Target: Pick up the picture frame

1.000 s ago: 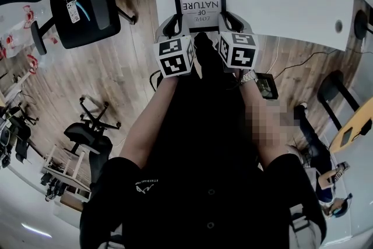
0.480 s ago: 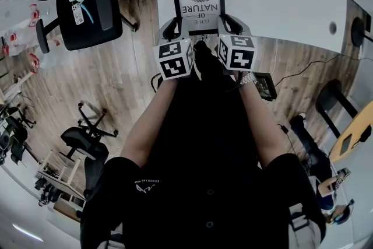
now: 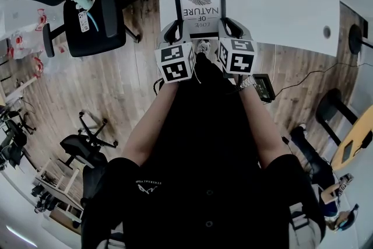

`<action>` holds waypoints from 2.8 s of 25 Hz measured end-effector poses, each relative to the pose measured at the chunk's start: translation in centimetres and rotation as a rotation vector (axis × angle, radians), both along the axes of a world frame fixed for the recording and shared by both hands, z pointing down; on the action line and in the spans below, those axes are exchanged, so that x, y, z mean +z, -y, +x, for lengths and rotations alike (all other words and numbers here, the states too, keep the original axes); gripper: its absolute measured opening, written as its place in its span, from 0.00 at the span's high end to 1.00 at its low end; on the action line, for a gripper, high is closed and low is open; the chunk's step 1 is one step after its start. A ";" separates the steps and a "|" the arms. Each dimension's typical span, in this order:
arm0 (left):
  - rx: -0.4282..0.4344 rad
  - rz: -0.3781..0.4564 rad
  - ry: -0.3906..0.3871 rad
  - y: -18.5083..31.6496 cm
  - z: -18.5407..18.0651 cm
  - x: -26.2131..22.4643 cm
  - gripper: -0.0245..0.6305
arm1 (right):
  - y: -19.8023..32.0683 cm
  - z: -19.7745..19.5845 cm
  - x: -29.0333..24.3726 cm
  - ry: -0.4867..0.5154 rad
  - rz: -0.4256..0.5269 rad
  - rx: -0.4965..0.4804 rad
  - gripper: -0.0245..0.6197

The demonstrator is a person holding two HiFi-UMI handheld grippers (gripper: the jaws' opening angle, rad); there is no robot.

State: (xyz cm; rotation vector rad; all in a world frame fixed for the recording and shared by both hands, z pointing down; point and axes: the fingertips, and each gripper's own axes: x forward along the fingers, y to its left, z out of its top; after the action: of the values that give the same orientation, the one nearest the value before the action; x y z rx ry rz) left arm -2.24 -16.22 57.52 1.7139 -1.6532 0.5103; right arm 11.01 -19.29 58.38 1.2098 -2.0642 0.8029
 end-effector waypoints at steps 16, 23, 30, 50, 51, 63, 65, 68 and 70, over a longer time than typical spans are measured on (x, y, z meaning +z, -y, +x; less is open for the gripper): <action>-0.004 0.145 0.021 1.1 0.9 -6.5 0.85 | 1.3 0.9 -7.0 0.027 0.158 0.002 0.85; -0.011 0.228 0.048 1.6 1.0 -9.8 0.85 | 2.1 0.9 -10.2 0.038 0.240 -0.002 0.85; -0.003 0.325 0.084 2.3 1.4 -13.6 0.85 | 2.8 1.4 -13.9 0.058 0.328 0.009 0.86; 0.035 0.650 0.177 3.4 2.4 -26.5 0.85 | 3.7 2.4 -26.5 0.155 0.608 0.079 0.86; 0.038 0.668 0.179 3.2 2.2 -27.0 0.85 | 3.5 2.2 -27.1 0.160 0.621 0.080 0.86; 0.036 0.862 0.209 0.2 0.0 -31.7 0.85 | 0.4 0.1 -32.3 0.198 0.838 0.068 0.86; 0.033 0.882 0.222 0.0 0.0 -32.0 0.85 | 0.3 0.0 -32.5 0.211 0.854 0.063 0.86; 0.028 0.884 0.221 0.1 0.2 -32.1 0.85 | 0.4 0.2 -32.6 0.214 0.857 0.053 0.86; 0.024 0.880 0.217 0.2 0.3 -32.0 0.85 | 0.6 0.2 -32.6 0.212 0.854 0.045 0.86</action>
State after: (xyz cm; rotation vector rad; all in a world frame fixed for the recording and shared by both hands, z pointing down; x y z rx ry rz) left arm -1.94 -16.46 25.54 2.3430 -2.2062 -0.0671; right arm 11.21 -19.85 25.78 1.6491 -2.6751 0.0175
